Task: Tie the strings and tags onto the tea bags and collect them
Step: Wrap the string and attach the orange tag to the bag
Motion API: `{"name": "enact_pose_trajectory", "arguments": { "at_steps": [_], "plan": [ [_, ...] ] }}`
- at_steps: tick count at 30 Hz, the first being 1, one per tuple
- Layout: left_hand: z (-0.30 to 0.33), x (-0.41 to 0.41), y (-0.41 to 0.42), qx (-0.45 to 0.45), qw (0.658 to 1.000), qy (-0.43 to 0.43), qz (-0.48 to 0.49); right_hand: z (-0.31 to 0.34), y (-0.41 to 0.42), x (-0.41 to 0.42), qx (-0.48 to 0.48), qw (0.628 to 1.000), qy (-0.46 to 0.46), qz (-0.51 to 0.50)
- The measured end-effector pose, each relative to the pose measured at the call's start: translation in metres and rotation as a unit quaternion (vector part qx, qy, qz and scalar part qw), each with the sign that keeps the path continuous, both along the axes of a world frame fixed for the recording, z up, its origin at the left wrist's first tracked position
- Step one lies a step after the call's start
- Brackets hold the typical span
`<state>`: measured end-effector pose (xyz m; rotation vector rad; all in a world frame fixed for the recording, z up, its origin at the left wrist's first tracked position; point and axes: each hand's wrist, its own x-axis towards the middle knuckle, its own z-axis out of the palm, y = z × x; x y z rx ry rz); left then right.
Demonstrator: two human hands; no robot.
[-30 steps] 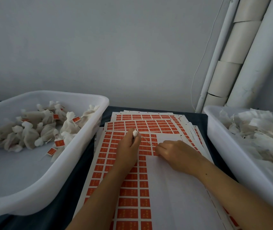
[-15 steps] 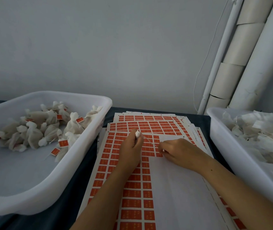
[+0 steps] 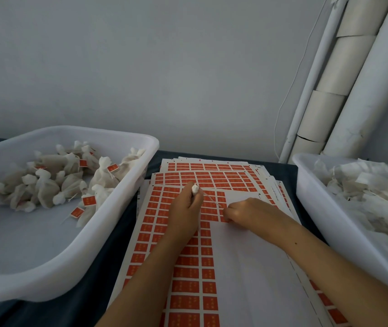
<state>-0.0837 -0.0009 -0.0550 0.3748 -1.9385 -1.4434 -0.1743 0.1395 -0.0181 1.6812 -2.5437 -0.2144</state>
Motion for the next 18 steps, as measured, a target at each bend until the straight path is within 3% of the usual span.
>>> {"name": "enact_pose_trajectory", "arguments": {
  "at_steps": [4,9,18],
  "plan": [
    [0.001,0.001,0.001,0.004,1.000,-0.005,0.000,0.001,-0.003,0.001,0.010,1.000,-0.004,-0.001],
    [0.002,0.003,0.002,0.008,1.000,-0.007,-0.002,-0.013,0.000,0.002,-0.013,0.996,0.076,0.039],
    [0.008,0.006,0.000,0.083,0.996,0.007,-0.038,-0.010,-0.004,-0.004,-0.076,0.996,0.038,0.002]
  ]
}}
